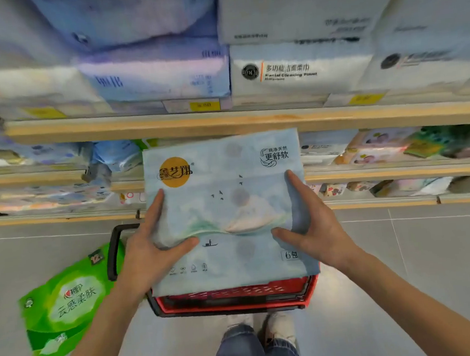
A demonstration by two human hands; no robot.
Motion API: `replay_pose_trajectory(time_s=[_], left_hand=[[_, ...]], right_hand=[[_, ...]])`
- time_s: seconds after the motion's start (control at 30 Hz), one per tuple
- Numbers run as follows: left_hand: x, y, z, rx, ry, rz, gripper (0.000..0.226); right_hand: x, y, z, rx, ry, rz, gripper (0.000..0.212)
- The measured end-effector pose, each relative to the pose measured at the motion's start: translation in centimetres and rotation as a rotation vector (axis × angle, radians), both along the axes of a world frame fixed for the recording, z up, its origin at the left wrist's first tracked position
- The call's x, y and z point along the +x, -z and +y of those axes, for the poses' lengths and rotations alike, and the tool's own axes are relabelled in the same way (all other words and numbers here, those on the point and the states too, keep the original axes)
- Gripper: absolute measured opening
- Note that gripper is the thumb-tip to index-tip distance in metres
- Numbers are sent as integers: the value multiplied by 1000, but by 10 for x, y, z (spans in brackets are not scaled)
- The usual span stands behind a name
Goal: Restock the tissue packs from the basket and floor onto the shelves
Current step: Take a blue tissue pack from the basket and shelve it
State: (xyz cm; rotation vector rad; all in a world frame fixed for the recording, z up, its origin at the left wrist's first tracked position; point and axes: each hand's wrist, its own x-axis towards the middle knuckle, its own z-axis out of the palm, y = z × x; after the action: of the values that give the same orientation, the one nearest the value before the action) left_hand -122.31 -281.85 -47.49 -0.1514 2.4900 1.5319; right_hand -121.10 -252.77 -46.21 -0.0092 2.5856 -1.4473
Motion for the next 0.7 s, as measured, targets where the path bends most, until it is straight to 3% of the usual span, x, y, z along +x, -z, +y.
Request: replay_pose_trajectory(time_s=[0.27, 0.7], left_hand=[[36, -136, -21, 18, 34, 168, 98], [118, -363, -78, 21, 70, 578, 93]], right_hand=[[37, -143, -13, 47, -7, 125, 104], [132, -357, -79, 104, 60, 552, 104]])
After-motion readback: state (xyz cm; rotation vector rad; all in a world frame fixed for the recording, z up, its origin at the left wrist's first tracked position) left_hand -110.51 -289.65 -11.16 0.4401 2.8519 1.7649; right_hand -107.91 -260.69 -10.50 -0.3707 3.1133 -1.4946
